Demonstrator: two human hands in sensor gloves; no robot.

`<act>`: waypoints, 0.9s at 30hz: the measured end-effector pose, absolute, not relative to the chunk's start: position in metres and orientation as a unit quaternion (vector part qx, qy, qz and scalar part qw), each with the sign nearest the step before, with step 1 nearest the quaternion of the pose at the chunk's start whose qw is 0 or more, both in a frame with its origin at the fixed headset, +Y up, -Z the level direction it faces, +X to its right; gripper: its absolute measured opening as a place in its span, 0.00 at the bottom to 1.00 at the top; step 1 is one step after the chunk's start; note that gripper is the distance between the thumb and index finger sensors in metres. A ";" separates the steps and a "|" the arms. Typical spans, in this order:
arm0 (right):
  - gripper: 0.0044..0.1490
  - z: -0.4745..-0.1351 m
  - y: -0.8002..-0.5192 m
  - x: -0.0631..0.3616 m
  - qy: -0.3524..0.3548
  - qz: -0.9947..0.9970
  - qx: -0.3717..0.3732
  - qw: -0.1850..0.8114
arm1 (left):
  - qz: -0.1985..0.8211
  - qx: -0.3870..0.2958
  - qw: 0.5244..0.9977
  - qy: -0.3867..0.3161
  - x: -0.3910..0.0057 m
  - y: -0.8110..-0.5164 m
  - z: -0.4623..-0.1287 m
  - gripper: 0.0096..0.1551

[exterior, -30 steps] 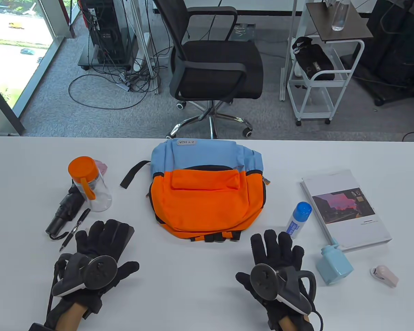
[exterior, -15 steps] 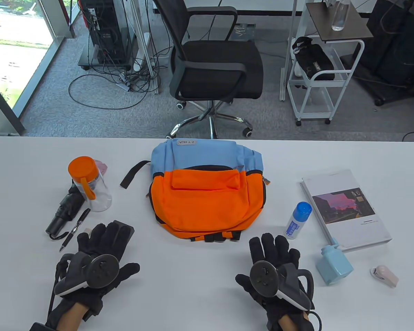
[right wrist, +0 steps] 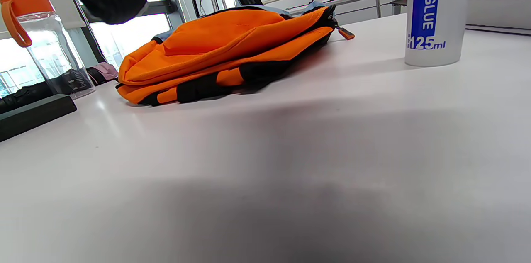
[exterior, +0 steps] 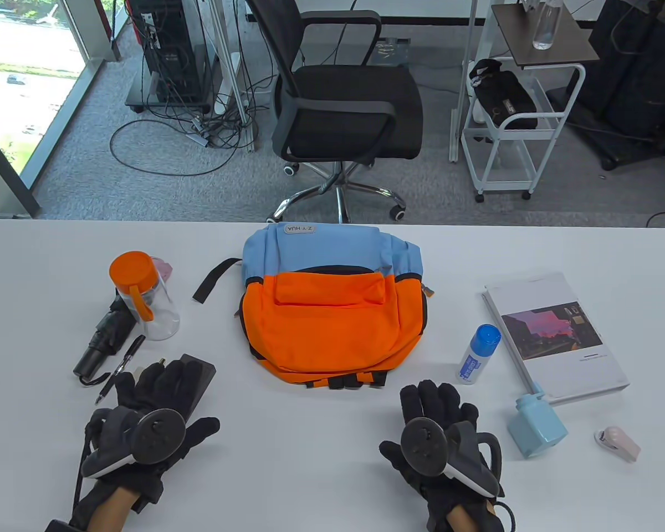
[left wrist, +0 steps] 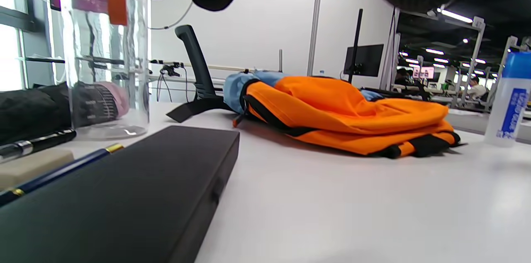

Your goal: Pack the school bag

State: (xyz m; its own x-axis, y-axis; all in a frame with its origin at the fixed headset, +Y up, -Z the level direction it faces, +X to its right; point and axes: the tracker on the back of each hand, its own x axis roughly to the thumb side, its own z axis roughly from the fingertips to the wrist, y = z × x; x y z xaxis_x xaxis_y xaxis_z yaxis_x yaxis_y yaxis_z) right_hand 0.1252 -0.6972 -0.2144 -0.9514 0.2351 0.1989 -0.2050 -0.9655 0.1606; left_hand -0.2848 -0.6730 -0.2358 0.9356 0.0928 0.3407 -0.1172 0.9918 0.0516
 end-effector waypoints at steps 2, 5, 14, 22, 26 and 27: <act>0.59 -0.214 -0.697 0.125 0.071 0.985 0.109 0.112 | 0.060 0.059 0.985 -0.150 -0.292 -0.668 -0.235 0.59; 0.59 -0.214 -0.697 0.125 0.074 0.985 0.109 0.115 | 0.052 0.089 0.992 -0.075 -0.306 -0.662 -0.235 0.57; 0.59 -0.214 -0.697 0.123 0.085 0.982 0.118 0.116 | -0.029 -0.084 0.996 0.020 -0.304 -0.696 -0.253 0.45; 0.60 -0.213 -0.697 0.121 0.091 0.981 0.125 0.121 | -0.100 -0.224 0.969 0.028 -0.295 -0.732 -0.262 0.59; 0.60 -0.213 -0.698 0.122 0.094 0.980 0.125 0.124 | -0.106 -0.234 0.966 0.022 -0.291 -0.731 -0.261 0.59; 0.60 -0.213 -0.698 0.122 0.095 0.980 0.125 0.125 | -0.120 -0.226 0.967 0.014 -0.287 -0.731 -0.260 0.58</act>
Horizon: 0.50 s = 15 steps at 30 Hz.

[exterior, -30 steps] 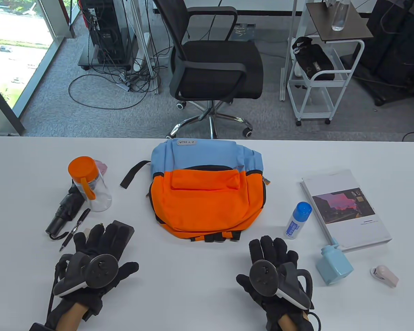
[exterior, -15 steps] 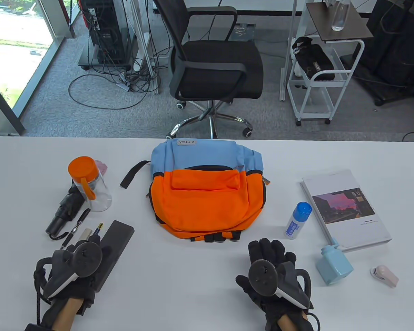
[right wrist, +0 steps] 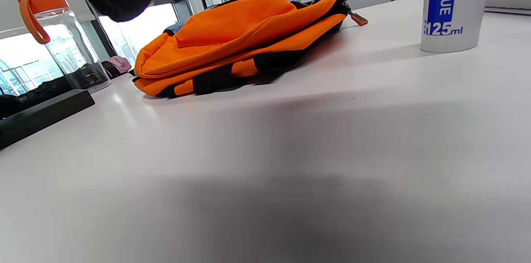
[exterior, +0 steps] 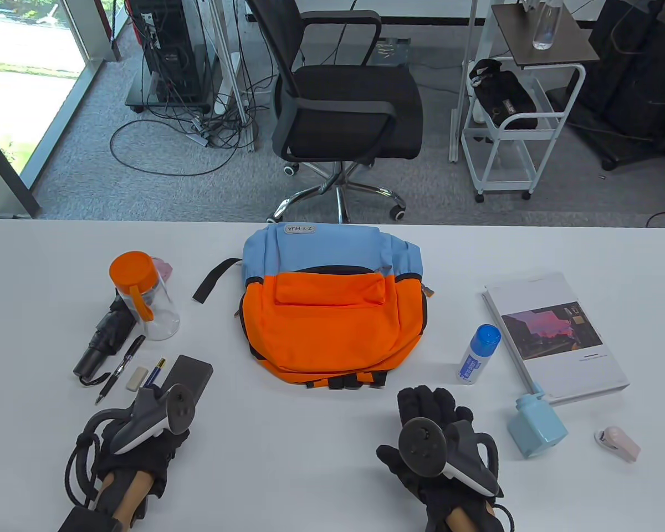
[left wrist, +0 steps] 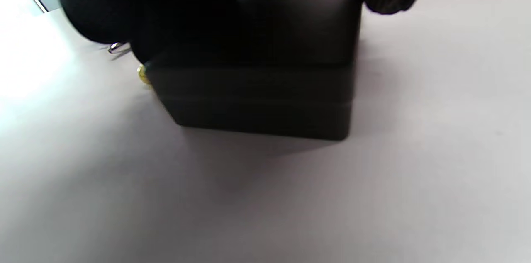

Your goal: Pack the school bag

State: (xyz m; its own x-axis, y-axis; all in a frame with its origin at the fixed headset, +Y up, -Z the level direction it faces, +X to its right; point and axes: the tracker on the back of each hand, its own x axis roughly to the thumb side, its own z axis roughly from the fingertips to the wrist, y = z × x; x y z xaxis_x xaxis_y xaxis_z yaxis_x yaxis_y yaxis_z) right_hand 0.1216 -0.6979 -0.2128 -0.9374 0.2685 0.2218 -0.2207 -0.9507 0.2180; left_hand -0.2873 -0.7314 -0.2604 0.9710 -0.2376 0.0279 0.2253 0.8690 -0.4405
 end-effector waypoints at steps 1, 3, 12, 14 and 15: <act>0.60 -0.213 -0.698 0.122 0.096 0.980 0.126 0.125 | -0.131 -0.222 0.966 0.011 -0.285 -0.732 -0.260 0.58; 0.60 -0.213 -0.699 0.121 0.097 0.979 0.127 0.125 | -0.157 -0.210 0.965 -0.010 -0.276 -0.726 -0.257 0.60; 0.60 -0.214 -0.700 0.122 0.104 0.978 0.124 0.134 | -0.074 -0.086 0.962 -0.250 -0.200 -0.692 -0.223 0.56; 0.60 -0.214 -0.703 0.123 0.116 0.977 0.123 0.133 | -0.048 -0.100 0.933 -0.342 -0.178 -0.701 -0.217 0.55; 0.60 -0.215 -0.704 0.124 0.118 0.977 0.123 0.132 | -0.041 -0.097 0.931 -0.350 -0.172 -0.704 -0.215 0.55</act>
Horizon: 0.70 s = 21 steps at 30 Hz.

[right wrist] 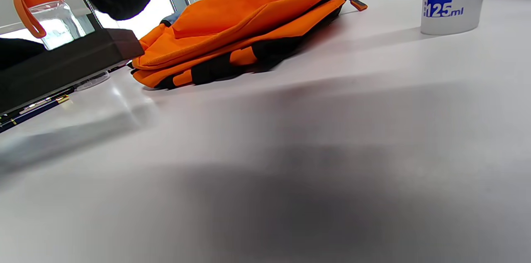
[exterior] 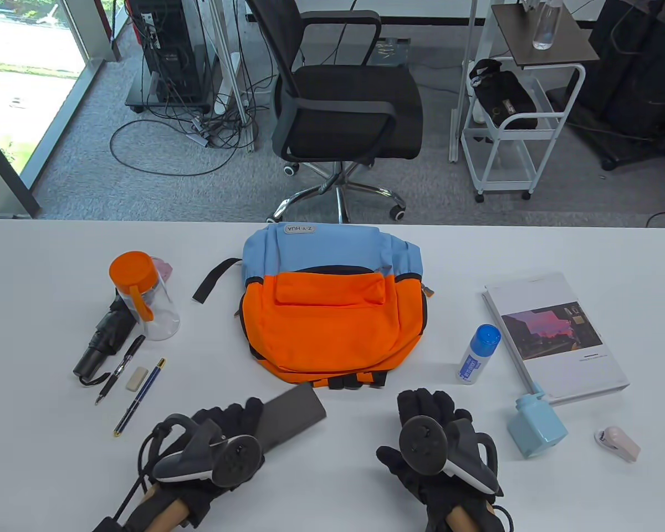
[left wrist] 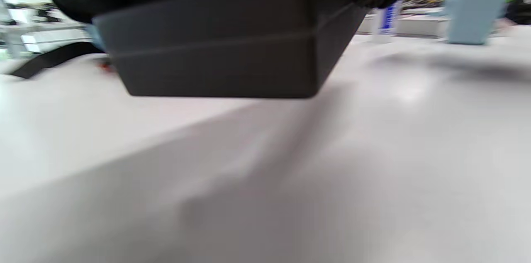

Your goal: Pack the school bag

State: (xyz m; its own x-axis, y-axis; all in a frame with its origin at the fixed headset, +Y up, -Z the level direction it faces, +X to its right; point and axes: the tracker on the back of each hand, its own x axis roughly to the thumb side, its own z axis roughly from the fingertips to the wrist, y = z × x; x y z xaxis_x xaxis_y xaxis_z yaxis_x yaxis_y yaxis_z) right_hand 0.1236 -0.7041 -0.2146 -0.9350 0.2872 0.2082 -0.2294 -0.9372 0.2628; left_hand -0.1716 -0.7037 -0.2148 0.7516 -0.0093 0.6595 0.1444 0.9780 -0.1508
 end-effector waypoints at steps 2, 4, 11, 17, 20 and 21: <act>0.60 -0.216 -0.705 0.124 0.119 0.976 0.122 0.133 | -0.061 -0.087 0.906 -0.410 -0.156 -0.713 -0.207 0.55; 0.60 -0.217 -0.706 0.124 0.122 0.976 0.121 0.133 | -0.094 -0.082 0.871 -0.476 -0.142 -0.723 -0.197 0.55; 0.60 -0.217 -0.708 0.126 0.125 0.976 0.113 0.137 | -0.113 -0.100 0.852 -0.501 -0.125 -0.749 -0.187 0.54; 0.57 -0.214 -0.709 0.113 0.117 0.978 0.137 0.104 | -0.089 -0.143 0.877 -0.449 -0.154 -0.732 -0.205 0.57; 0.55 -0.209 -0.713 0.094 0.126 0.974 0.171 0.083 | -0.075 -0.162 0.889 -0.422 -0.169 -0.728 -0.208 0.56; 0.54 -0.207 -0.714 0.087 0.131 0.970 0.188 0.080 | -0.067 -0.171 0.888 -0.421 -0.172 -0.728 -0.209 0.57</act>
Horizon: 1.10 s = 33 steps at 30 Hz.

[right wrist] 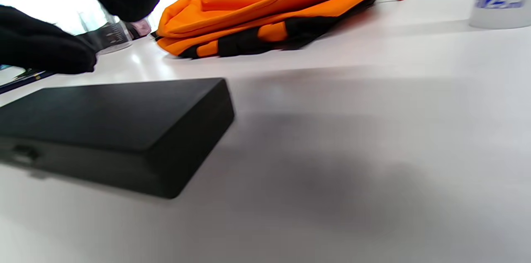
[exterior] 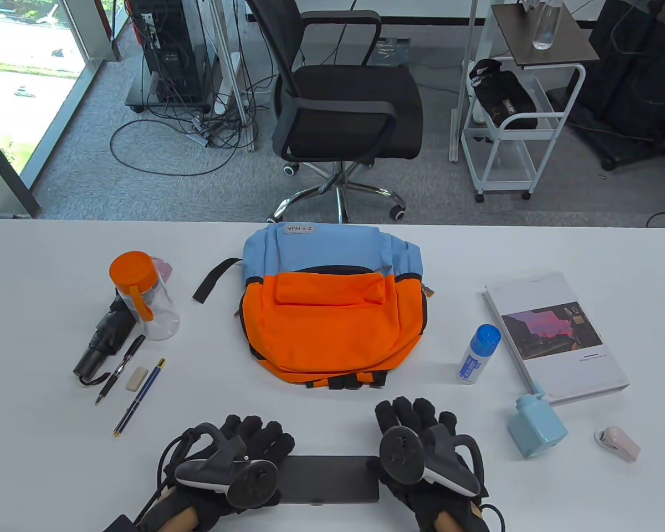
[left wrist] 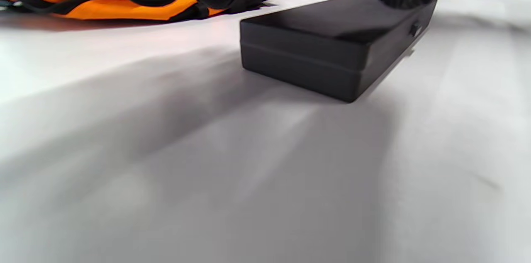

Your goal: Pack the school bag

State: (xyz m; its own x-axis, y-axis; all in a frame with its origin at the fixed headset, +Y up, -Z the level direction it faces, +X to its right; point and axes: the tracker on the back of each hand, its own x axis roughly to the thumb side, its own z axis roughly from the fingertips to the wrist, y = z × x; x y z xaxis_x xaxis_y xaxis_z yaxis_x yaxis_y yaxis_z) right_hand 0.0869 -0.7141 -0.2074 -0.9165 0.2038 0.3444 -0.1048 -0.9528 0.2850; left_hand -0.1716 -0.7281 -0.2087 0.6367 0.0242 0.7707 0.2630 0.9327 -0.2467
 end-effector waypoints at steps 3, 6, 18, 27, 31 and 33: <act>0.56 -0.201 -0.724 0.059 0.176 0.948 0.258 0.063 | -0.063 -0.208 0.877 -0.427 -0.171 -0.736 -0.210 0.64; 0.64 -0.195 -0.744 0.039 0.242 0.923 0.299 0.004 | -0.079 -0.256 0.861 -0.433 -0.164 -0.750 -0.208 0.70; 0.54 -0.198 -0.739 0.038 0.169 0.925 0.338 -0.047 | -0.098 -0.174 0.884 -0.423 -0.153 -0.754 -0.206 0.63; 0.51 -0.211 -0.737 0.065 0.183 0.937 0.287 0.074 | 0.041 -0.161 0.894 -0.416 -0.170 -0.744 -0.218 0.52; 0.61 -0.221 -0.735 0.083 0.168 0.972 0.144 0.080 | 0.023 -0.110 0.916 -0.386 -0.178 -0.735 -0.223 0.49; 0.61 -0.224 -0.742 0.090 0.184 0.975 0.105 0.061 | 0.025 -0.090 0.925 -0.367 -0.181 -0.731 -0.226 0.47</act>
